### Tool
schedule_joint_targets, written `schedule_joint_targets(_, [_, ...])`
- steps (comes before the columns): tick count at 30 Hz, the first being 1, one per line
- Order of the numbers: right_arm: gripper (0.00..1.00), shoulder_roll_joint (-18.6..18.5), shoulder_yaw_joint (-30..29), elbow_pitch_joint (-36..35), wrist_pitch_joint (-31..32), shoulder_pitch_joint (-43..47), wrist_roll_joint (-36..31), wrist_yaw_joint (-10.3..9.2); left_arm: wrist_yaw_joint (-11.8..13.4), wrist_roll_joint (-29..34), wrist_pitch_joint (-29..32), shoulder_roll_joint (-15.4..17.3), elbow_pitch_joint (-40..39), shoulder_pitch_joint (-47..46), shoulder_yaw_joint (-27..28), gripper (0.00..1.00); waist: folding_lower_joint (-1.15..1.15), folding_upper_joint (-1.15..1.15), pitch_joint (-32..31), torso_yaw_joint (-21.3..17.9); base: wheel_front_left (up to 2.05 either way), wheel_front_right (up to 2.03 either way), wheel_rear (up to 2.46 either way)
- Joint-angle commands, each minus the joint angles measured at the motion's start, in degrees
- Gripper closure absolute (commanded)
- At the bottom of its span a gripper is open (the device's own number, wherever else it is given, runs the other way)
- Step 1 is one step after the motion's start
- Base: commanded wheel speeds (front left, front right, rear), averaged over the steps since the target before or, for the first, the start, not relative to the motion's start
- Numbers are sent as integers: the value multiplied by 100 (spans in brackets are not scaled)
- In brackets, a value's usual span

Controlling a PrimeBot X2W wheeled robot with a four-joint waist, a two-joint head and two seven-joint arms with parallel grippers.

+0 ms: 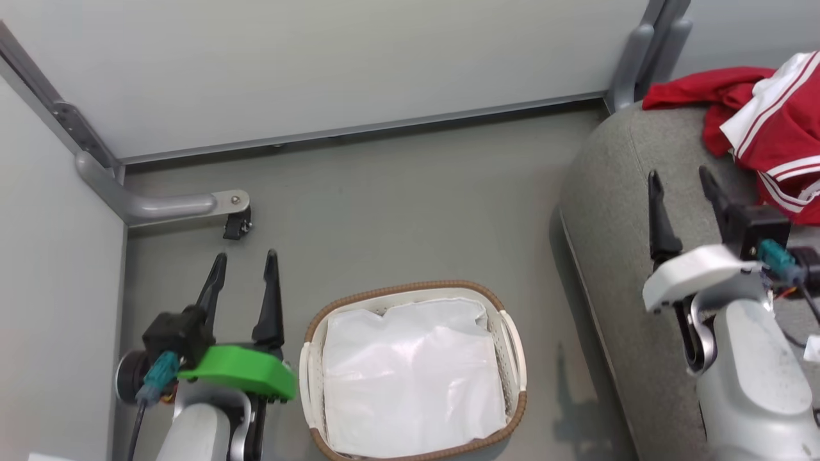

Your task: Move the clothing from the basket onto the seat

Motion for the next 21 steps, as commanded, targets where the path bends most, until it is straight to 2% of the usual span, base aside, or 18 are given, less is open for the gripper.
schedule_joint_targets(1, [0,-6,27,-68,-12,194,63,-8,10,8,-1,-4,25,156,70,0,0,0,-144,103,0,0,0])
schedule_joint_targets(8, [0,7,458,-399,-12,937,691,-8,-41,-95,-1,-9,61,671,247,0,0,0,-349,221,0,0,0])
schedule_joint_targets(21, [0,12,632,-892,-11,1853,1022,-8,75,-326,-1,-9,-192,1166,140,0,0,0,-589,352,0,0,0])
